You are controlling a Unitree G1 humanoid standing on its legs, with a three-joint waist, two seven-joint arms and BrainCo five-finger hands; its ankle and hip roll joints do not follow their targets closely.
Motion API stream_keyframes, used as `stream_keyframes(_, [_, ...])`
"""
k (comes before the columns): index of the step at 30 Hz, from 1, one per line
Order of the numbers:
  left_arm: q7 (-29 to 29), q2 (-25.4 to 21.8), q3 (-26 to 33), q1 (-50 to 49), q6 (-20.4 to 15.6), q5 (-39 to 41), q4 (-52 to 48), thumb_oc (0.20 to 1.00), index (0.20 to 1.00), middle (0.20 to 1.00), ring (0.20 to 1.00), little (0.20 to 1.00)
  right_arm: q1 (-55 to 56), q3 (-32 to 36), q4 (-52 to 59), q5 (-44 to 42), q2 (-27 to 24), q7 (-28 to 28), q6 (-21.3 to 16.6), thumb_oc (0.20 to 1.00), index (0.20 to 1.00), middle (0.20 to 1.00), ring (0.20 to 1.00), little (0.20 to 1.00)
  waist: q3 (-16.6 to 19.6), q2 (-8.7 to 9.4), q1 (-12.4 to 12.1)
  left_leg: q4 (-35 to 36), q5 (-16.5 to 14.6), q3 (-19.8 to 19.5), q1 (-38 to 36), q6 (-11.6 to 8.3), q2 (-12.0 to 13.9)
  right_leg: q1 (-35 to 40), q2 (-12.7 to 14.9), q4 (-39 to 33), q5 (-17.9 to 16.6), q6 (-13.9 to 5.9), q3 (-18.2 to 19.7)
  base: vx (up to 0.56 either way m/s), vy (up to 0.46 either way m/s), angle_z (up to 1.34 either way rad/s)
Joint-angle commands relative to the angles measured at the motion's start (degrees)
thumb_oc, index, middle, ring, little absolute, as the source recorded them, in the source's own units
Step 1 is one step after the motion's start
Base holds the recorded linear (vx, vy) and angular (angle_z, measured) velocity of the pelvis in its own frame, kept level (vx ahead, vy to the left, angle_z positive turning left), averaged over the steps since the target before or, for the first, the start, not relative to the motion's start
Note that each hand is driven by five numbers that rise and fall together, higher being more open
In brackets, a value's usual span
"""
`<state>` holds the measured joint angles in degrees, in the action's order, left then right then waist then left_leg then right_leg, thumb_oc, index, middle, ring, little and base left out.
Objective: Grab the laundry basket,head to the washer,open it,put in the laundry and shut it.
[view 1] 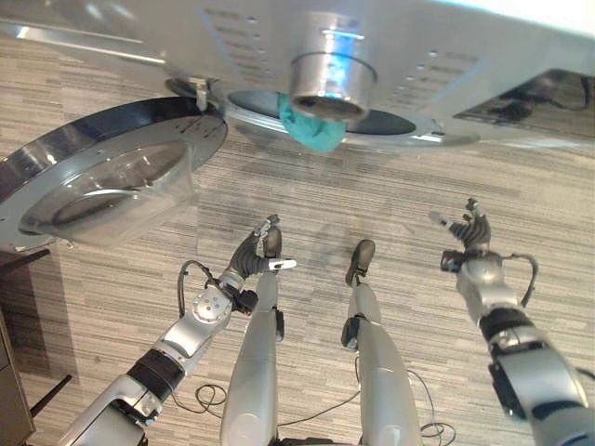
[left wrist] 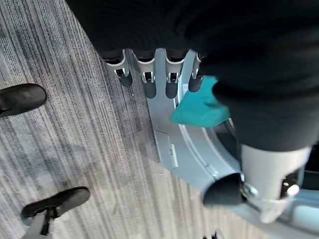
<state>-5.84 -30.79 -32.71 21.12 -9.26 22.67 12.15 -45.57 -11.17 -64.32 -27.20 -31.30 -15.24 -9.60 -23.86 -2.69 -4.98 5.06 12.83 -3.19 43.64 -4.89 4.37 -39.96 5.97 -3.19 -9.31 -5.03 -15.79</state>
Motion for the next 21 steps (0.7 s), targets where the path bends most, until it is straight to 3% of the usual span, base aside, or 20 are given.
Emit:
stream_keyframes(1, [1.5,0.9,-0.7,-0.4,-1.2,2.6,-4.5,1.000,1.000,1.000,1.000,1.000,-0.4,-2.1,-2.6,-4.3,-2.5,0.3,0.2,1.000,1.000,1.000,1.000,1.000,-0.8,-0.51,-0.5,-0.5,-6.2,2.0,-0.8,-1.12,-0.6,1.0,0.5,8.6,13.4,-2.52,-0.3,0.03,0.019,0.17])
stream_keyframes(7, [1.8,2.0,-2.1,0.0,-1.0,3.7,-5.6,1.000,1.000,1.000,1.000,1.000,-6.0,-2.6,-8.3,-7.9,-0.9,1.9,1.0,1.000,1.000,1.000,1.000,1.000,-1.3,-1.64,-3.0,-0.6,-6.2,0.6,-0.1,-0.86,-1.2,0.8,0.7,9.7,14.8,-2.30,-1.7,0.04,0.009,0.16])
stream_keyframes(14, [1.9,4.0,-4.3,1.9,-0.5,4.6,-6.4,1.000,1.000,1.000,1.000,1.000,-12.2,-2.0,-13.2,-11.8,-0.4,2.7,2.0,1.000,1.000,1.000,1.000,1.000,-1.5,-3.16,-7.4,-1.5,-6.5,-2.0,1.8,-0.44,-2.8,-0.2,1.2,12.4,17.3,-2.08,-3.8,0.04,0.003,0.16])
stream_keyframes(21, [1.2,4.6,-4.6,3.2,-0.5,5.0,-6.7,1.000,1.000,1.000,1.000,1.000,-15.4,-0.2,-12.8,-16.5,-1.1,2.3,1.1,1.000,1.000,1.000,1.000,1.000,-1.5,-3.50,-9.4,-2.4,-7.1,-3.2,3.6,-0.16,-3.9,-1.3,1.6,14.2,19.0,-2.14,-5.1,0.05,0.025,0.20])
